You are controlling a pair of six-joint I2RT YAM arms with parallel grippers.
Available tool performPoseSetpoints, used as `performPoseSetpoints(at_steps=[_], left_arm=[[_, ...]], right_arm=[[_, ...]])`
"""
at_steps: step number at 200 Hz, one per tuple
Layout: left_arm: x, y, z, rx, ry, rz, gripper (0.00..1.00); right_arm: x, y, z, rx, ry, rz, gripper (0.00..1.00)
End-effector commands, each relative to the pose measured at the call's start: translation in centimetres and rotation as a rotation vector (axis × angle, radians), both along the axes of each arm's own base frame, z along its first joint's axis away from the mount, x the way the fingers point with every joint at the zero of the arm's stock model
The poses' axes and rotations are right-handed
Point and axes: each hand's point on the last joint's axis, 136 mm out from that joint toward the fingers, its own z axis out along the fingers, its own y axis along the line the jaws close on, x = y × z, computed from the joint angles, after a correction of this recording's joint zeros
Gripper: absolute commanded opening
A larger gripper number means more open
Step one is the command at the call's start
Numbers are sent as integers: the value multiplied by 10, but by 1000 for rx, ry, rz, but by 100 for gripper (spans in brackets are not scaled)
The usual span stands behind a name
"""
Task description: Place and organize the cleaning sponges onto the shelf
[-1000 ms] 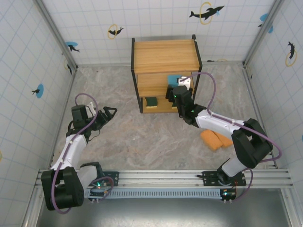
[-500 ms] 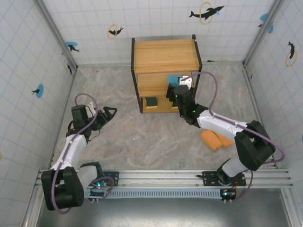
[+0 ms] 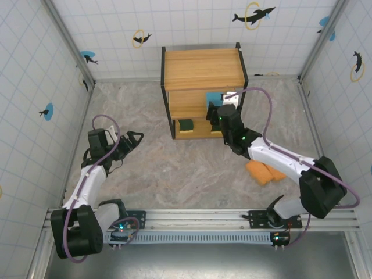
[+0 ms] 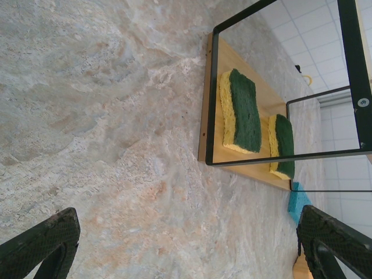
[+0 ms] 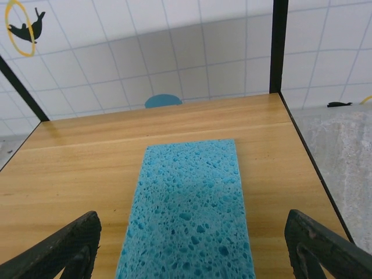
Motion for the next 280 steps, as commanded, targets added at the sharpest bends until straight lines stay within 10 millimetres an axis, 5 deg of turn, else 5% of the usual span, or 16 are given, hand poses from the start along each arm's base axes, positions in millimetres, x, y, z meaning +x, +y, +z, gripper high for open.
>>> performPoseSetpoints(at_steps=[1, 69, 124, 155, 241, 280], left_arm=[[1, -1, 8, 9, -27, -20, 98], [0, -2, 13, 5, -35, -27, 98], [-3, -4, 15, -6, -41, -35, 98], [-4, -6, 19, -11, -47, -42, 98], [-5, -9, 32, -22, -66, -60, 98], [-9, -8, 30, -20, -68, -52, 98]], right_arm=[[-16, -4, 9, -62, 20, 56, 84], [-79, -26, 12, -277, 212, 336, 84], [-106, -94, 12, -390, 375, 156, 84], [-118, -132, -10, -326, 530, 45, 85], [-114, -182, -67, -95, 771, -144, 96], [-102, -182, -102, -120, 904, -121, 99]])
